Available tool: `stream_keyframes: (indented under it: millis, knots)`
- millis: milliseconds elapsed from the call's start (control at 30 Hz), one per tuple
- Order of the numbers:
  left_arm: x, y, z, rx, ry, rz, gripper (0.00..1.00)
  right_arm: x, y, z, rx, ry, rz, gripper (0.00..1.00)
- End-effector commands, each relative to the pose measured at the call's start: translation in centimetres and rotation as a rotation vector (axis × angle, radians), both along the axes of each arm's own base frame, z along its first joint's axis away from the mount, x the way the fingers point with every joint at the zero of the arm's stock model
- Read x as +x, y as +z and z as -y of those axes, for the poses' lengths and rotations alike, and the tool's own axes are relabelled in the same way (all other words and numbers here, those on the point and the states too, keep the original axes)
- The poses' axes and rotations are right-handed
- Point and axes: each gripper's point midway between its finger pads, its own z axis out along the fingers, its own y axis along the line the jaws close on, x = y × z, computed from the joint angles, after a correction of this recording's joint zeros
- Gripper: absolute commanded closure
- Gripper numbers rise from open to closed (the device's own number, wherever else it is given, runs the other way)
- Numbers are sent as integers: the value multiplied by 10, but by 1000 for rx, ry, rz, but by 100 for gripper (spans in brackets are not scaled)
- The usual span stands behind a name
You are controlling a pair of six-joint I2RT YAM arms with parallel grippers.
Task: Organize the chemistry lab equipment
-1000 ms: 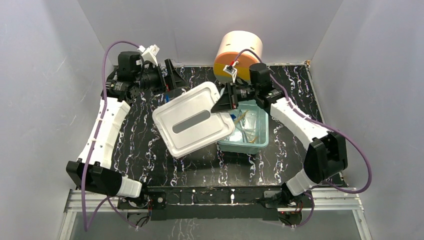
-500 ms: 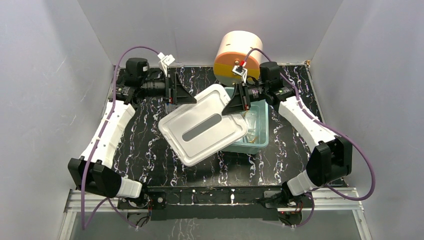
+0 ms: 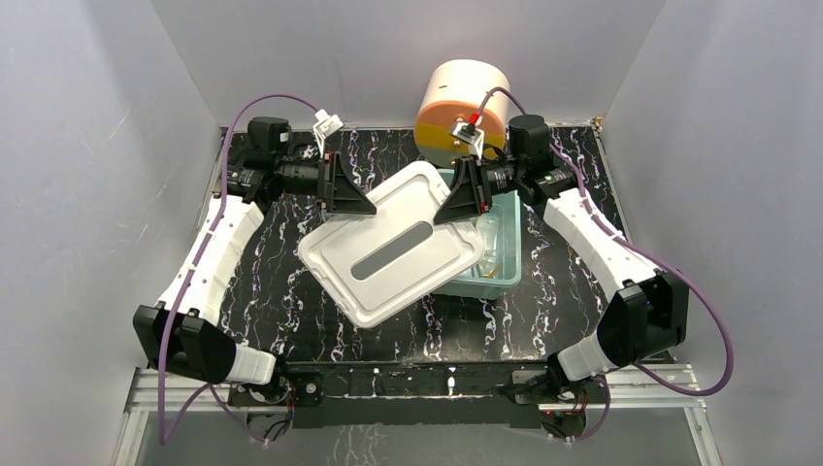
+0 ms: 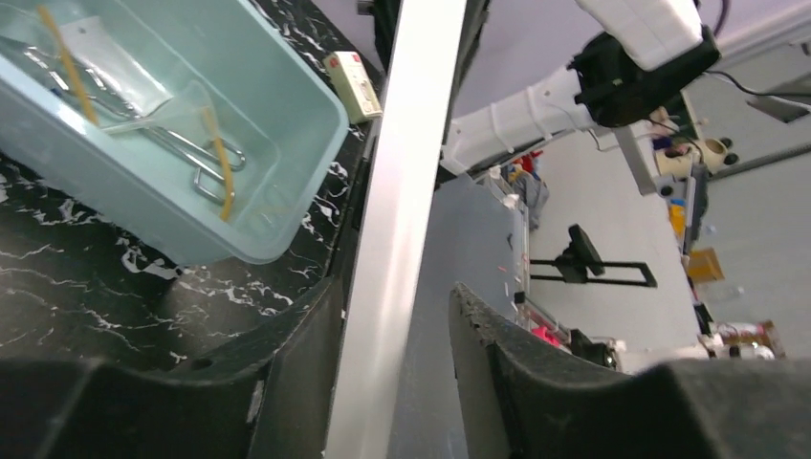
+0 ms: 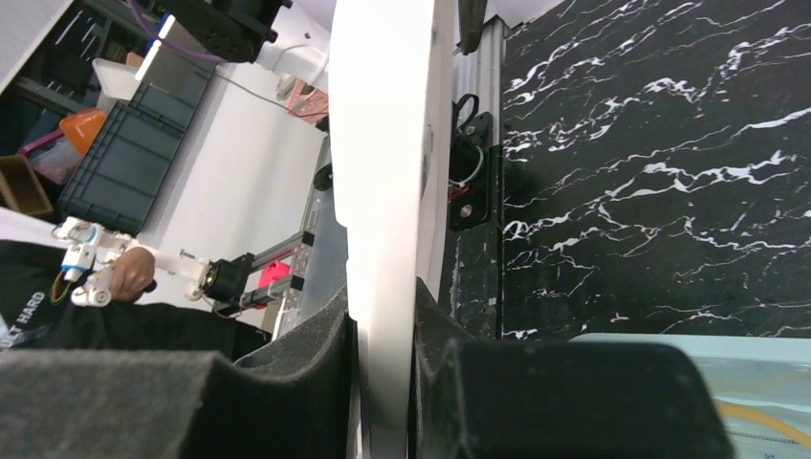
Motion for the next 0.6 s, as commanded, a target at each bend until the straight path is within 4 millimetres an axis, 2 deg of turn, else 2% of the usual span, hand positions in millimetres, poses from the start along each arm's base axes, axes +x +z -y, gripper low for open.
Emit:
stream_keyframes:
  millis: [0, 100, 300, 367, 500, 567]
  knots:
    - [-32, 17, -2, -88, -131, 13, 63, -8, 24, 3, 63, 76, 70, 86]
    - [-35, 14, -1, -92, -143, -7, 69, -8, 25, 3, 68, 87, 71, 86]
    - [-44, -1, 5, -81, -173, -51, 56, -7, 29, 0, 81, 111, 82, 85]
    - [-46, -4, 7, -76, -180, -52, 57, -7, 28, -1, 81, 117, 79, 86]
    - [-44, -7, 7, -63, -177, -41, 73, -5, 25, -2, 77, 117, 68, 85]
    - [-43, -7, 7, -58, -175, -36, 89, -3, 24, -3, 72, 110, 60, 85]
